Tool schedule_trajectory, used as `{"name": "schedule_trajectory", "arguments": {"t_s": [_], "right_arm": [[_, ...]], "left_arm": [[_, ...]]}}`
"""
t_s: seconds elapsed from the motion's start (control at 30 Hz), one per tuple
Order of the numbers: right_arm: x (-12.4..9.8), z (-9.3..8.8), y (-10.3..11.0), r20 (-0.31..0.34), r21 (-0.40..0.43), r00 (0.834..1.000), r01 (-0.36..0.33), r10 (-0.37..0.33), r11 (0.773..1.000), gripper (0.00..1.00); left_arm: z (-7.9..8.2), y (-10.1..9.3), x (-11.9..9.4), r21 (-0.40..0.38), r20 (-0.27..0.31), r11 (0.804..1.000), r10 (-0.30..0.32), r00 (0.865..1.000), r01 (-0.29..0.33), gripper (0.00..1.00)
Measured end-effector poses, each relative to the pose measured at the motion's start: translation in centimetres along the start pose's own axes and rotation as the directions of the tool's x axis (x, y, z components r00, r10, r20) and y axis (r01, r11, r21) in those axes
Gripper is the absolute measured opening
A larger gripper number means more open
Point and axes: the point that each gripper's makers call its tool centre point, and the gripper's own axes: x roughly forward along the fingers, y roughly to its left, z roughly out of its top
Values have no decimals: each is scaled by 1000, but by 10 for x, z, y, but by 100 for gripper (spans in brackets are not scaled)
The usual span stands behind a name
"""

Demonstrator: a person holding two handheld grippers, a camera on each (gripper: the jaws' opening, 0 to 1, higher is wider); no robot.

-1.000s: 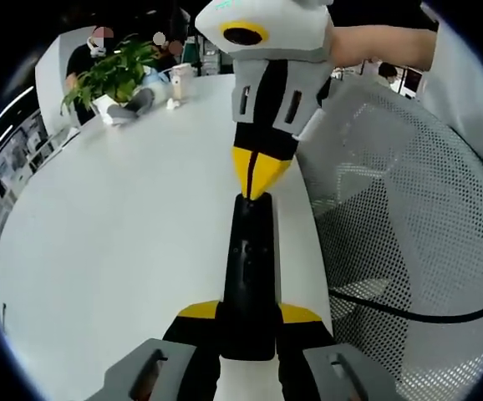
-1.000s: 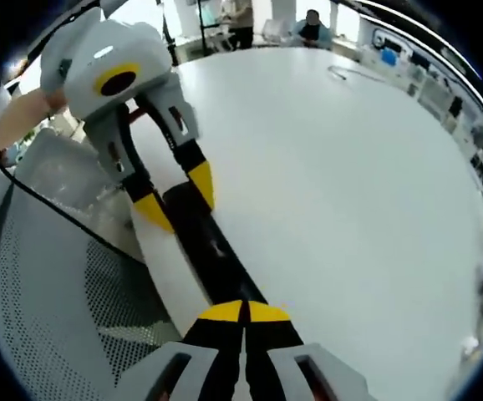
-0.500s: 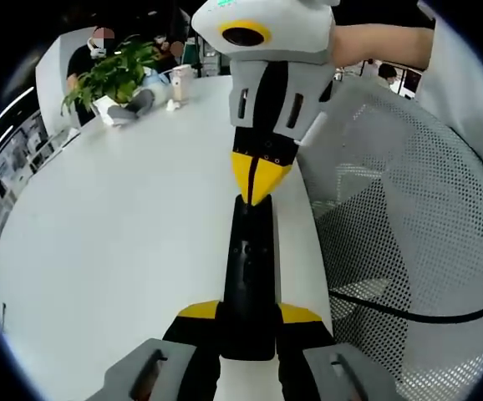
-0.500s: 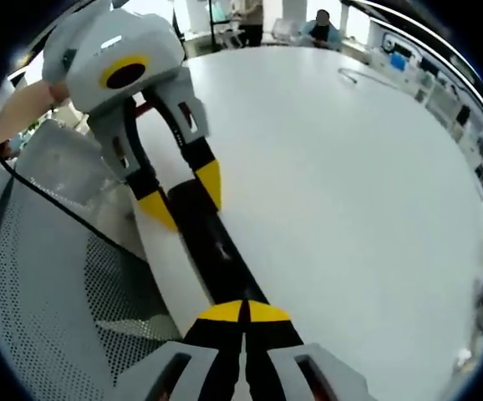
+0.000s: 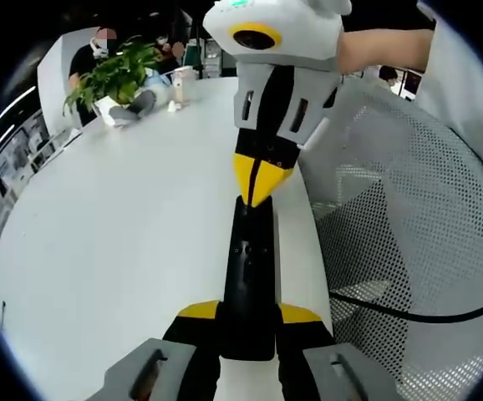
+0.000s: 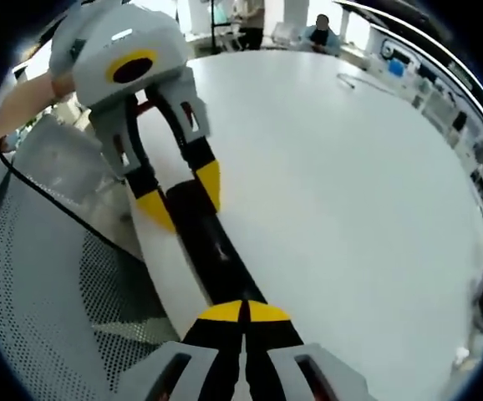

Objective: Press the specified remote control buttons in sequence, fully releasing each button before pressing the next.

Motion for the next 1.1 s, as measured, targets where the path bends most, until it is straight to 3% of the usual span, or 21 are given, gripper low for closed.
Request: {"name": "schedule_trajectory", "arguments": {"t_s": [0.13, 0.27, 0.43, 0.7, 0.83, 1.1], "right_arm": [[-2, 12, 9, 72, 44, 996, -57, 54, 997, 0], [-1, 16, 5, 51, -22, 998, -35, 36, 999, 0], [4, 12, 8, -6, -112, 998, -58, 57, 992, 0], [6, 10, 9, -35, -146, 996, -85, 80, 986, 0], [7, 9, 10, -67, -215, 995, -90, 77, 973, 0], [7, 9, 8, -92, -180, 992, -106, 90, 978, 0]], "left_arm": [[0, 0, 0, 0, 4, 1000, 1, 1000, -1, 23], [0, 0, 0, 4, 3, 1000, 2, 1000, -2, 23], [0, 0, 0, 7, 4, 1000, 4, 1000, -4, 23], [0, 1, 0, 6, 14, 1000, 7, 1000, -7, 23], [0, 0, 0, 8, 15, 1000, 8, 1000, -8, 23], [0, 0, 0, 6, 28, 1000, 15, 1000, -15, 23]]}}
